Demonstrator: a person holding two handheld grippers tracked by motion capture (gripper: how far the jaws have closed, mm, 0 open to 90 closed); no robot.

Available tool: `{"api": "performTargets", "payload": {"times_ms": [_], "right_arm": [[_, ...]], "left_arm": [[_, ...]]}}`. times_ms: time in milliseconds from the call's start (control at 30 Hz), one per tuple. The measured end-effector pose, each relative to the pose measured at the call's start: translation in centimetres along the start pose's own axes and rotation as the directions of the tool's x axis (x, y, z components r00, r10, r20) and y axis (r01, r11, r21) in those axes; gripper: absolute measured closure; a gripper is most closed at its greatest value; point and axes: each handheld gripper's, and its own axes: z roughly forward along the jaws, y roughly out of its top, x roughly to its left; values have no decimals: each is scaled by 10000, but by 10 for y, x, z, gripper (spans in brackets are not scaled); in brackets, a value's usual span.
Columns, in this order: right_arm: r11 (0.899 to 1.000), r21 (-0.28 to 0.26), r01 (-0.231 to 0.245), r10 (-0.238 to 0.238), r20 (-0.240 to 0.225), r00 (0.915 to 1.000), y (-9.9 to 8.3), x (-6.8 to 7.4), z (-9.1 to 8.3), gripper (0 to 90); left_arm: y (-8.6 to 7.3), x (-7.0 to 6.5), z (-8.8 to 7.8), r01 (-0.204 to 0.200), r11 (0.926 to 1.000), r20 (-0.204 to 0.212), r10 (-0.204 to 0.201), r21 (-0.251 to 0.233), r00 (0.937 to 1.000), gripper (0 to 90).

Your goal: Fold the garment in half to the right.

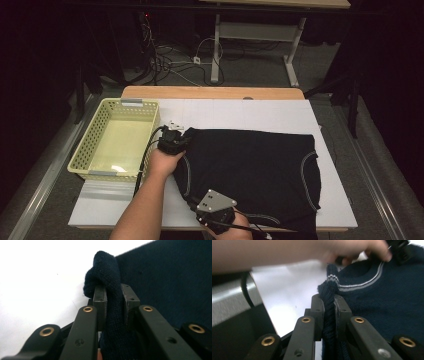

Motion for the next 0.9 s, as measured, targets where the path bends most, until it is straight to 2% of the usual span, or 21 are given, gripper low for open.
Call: {"api": "performTargets", "payload": {"times_ms": [100, 300, 433, 533, 633, 900], "right_arm": [[9988, -471, -121, 119, -53, 9999, 5, -5, -16, 815], [9902, -1379, -233, 244, 62, 9997, 12, -11, -44, 815], [9831, -1814, -243, 277, 164, 9995, 16, -14, -57, 815], [9793, -2010, -221, 257, 157, 9995, 19, -15, -62, 815], [9764, -2145, -245, 272, 96, 9996, 22, -14, -62, 815], [9732, -2297, -33, -85, -504, 9987, 33, 0, -46, 815]], "left_arm": [[9, -6, -6, 5, 10000, -109, -6, -46, 9999, 763], [39, -27, -24, -82, 9979, -58, 78, -642, 10000, 761], [56, -37, -32, -260, 9975, -443, 232, -652, 9987, 762], [62, -35, -38, -253, 9979, -785, 206, -600, 9967, 770], [61, -27, -45, -176, 9988, -1063, 126, -460, 9943, 775], [54, -8, -66, 67, 9990, -1605, -136, -434, 9869, 786]]}}
